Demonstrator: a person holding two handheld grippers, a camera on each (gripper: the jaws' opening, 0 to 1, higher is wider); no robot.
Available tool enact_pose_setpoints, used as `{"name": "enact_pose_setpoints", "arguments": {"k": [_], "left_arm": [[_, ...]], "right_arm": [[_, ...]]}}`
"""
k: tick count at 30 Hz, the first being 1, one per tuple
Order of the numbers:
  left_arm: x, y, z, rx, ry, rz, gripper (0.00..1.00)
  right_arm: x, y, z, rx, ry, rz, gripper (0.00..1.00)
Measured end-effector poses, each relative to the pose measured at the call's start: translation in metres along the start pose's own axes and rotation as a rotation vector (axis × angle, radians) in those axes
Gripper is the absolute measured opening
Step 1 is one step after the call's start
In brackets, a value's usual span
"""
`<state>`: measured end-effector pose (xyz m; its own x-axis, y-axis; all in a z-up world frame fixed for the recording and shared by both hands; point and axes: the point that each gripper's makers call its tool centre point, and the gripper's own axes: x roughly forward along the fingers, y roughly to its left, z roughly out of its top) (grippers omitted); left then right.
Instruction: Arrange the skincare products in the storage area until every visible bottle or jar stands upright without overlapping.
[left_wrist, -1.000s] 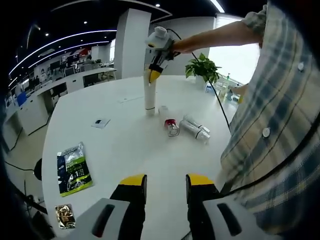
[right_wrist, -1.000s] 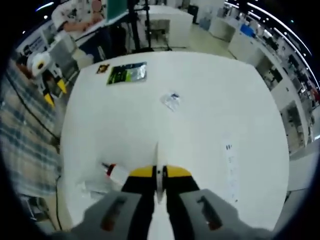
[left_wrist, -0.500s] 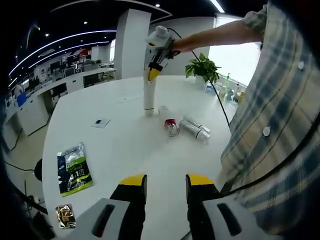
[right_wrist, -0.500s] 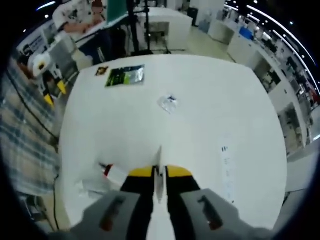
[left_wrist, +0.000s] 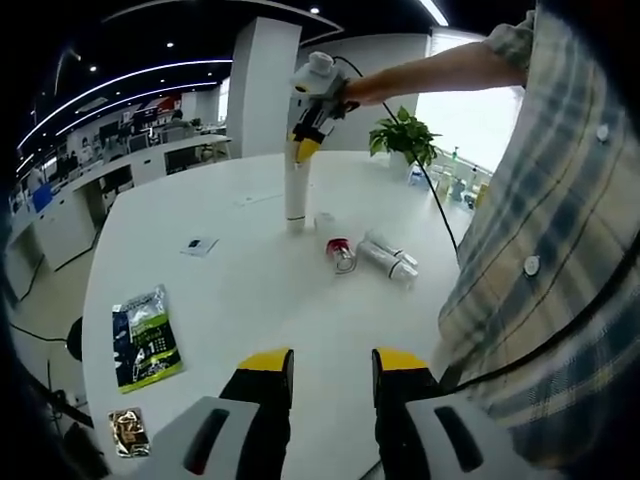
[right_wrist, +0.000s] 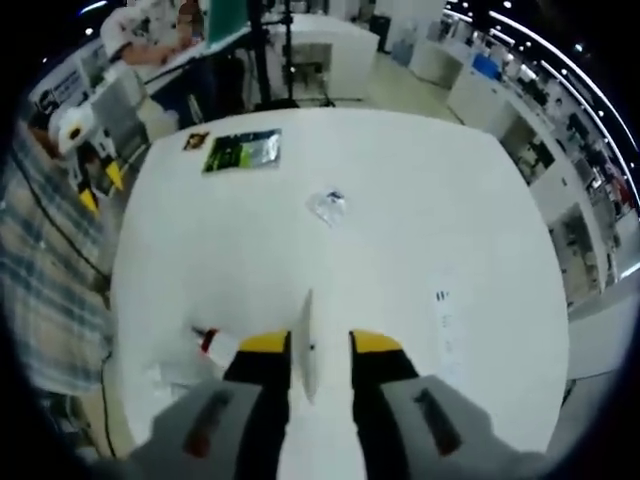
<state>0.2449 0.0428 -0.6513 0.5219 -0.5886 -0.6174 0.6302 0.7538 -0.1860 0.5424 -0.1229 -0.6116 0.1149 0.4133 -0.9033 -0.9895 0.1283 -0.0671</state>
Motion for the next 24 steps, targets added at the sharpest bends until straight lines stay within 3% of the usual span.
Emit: {"name": "enact_pose_setpoints", "arguments": {"k": [5, 13, 20, 24], "left_arm": [[0.002, 0.000, 0.001, -0.008, -0.002, -0.002, 0.32], [0.013, -0.007, 0.004, 0.008, 0.011, -0.032, 0.32], [0.022, -0.010, 0.010, 0.042, 0.032, -0.066, 0.35], [0.027, -0.012, 0.015, 0.055, 0.045, -0.088, 0.38]], "right_arm": [[-0.012, -0.002, 0.013, 0.043, -0.104, -0.041, 0.43], [-0.046, 0.005, 0.033, 0.120, -0.282, -0.091, 0.55], [-0.081, 0.028, 0.040, 0.175, -0.435, -0.135, 0.61], [-0.096, 0.038, 0.040, 0.176, -0.475, -0.182, 0.65]]}}
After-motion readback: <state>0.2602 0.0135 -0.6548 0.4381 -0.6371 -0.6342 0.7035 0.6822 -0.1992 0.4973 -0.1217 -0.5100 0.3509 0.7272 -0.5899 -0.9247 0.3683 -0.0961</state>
